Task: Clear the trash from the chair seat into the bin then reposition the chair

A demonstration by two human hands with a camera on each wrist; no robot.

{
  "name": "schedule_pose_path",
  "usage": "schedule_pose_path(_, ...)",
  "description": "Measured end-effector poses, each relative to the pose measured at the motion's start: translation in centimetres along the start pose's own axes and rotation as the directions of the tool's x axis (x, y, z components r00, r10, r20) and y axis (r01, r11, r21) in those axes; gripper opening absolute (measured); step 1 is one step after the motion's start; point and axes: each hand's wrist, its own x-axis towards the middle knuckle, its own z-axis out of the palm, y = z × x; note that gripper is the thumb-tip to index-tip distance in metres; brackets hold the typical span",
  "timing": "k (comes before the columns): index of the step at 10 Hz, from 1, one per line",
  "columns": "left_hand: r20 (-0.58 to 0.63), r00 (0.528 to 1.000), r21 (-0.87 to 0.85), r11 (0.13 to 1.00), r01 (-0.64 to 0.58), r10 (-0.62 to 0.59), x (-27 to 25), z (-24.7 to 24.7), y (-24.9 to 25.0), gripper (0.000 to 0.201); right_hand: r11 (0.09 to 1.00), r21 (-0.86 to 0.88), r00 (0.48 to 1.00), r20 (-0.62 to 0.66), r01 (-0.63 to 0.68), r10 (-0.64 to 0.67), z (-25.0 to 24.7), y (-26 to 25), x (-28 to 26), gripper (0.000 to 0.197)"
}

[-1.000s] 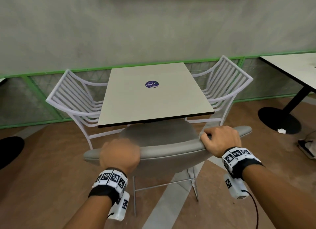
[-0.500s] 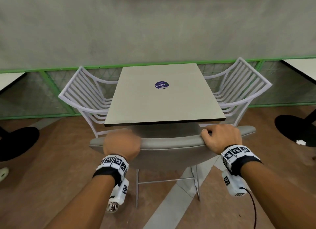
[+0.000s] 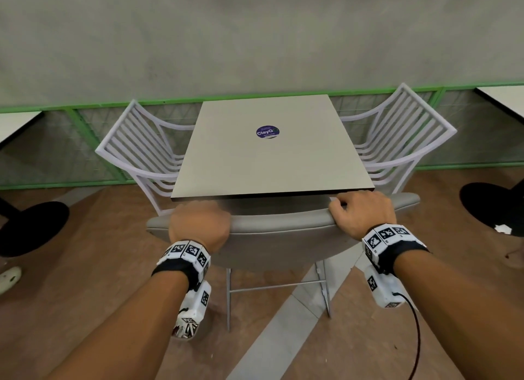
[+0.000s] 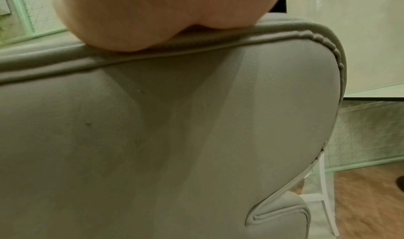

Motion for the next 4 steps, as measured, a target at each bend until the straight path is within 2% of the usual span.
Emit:
schedule_pose_path(2, 0.099, 0.995, 0.024, 0.999, -0.036, 0.034, -0.4, -0.7, 0.6, 0.034, 0.999, -0.032, 0.992, 0.119, 0.044, -0.040, -0.3, -0.5, -0.7, 0.049)
schedule_pose_path(3, 0.142, 0.990, 0.019, 1.000, -0.007, 0.004, -3.4, -1.4, 1.1, 0.041, 0.998, 0.031, 0.998, 0.038, 0.053, -0.054, -0.9, -1.3, -4.1, 0.040)
schedule_pose_path(4, 0.030, 0.999, -0.091, 0.995, -0.029, 0.032, -6.6, -1.5, 0.5, 0.045, 0.956, 0.267, 0.986, -0.144, 0.120, -0.084, -0.5, -2.6, -9.3, 0.026)
